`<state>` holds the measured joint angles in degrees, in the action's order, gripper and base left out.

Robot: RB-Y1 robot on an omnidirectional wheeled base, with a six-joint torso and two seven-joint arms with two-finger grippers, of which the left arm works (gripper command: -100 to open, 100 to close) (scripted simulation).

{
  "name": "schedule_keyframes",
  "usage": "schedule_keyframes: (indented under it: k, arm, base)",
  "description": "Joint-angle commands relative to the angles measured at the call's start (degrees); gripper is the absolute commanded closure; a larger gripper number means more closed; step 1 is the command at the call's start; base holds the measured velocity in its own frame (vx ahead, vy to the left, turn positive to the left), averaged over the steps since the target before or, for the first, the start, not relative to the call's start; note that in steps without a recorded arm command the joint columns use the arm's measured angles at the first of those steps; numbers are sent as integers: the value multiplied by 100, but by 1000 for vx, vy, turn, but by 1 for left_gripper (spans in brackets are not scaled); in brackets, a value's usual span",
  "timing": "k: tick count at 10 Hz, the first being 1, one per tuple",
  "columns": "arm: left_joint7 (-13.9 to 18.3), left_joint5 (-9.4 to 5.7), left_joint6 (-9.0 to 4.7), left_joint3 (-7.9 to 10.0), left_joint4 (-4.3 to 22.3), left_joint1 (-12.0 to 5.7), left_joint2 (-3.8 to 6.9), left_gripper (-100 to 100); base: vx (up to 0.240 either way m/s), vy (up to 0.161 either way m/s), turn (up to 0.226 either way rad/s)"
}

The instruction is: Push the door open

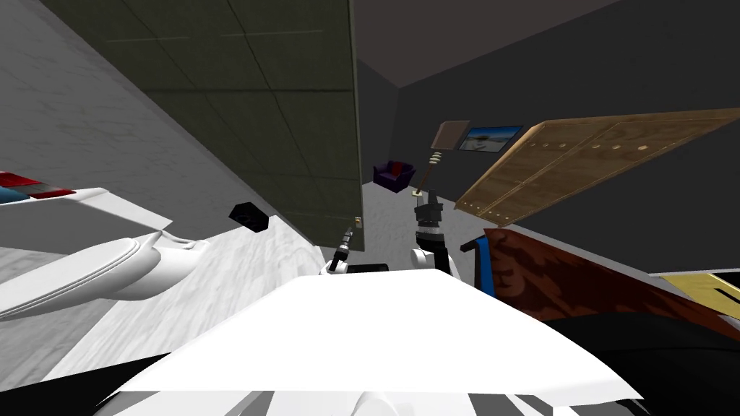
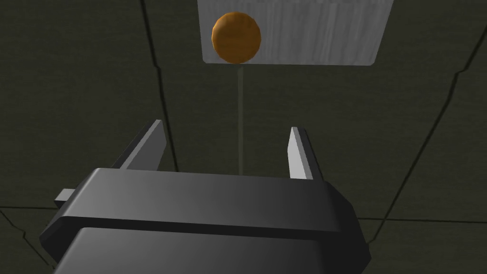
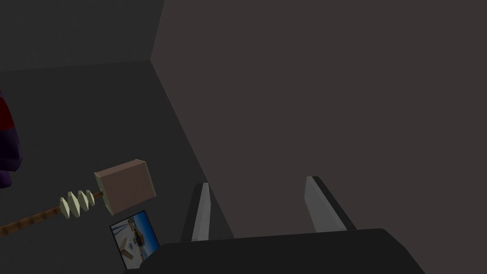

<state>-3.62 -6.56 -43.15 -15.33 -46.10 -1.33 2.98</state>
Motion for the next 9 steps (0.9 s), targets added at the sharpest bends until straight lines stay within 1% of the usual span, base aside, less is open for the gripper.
schedule_keyframes:
  k: [1, 3, 4, 5, 7, 9]
  arm:
    - [4, -15, 23, 1, -40, 19, -45, -100]
    - [9, -37, 50, 4, -85, 39, -151, -100]
    - [-1, -30, 49, 4, -86, 40, -126, -100]
    - [-10, -39, 24, 27, -63, 35, -48, -100]
    - [-16, -46, -3, 48, -39, 27, -19, -100]
    - [-23, -54, -32, 70, -15, 19, -23, -100]
  base:
    - [-199, -32, 46]
    - [-217, -51, 52]
    - [-91, -19, 7]
    - [146, -37, -51]
    - [222, -48, -18]
    - [224, -27, -26]
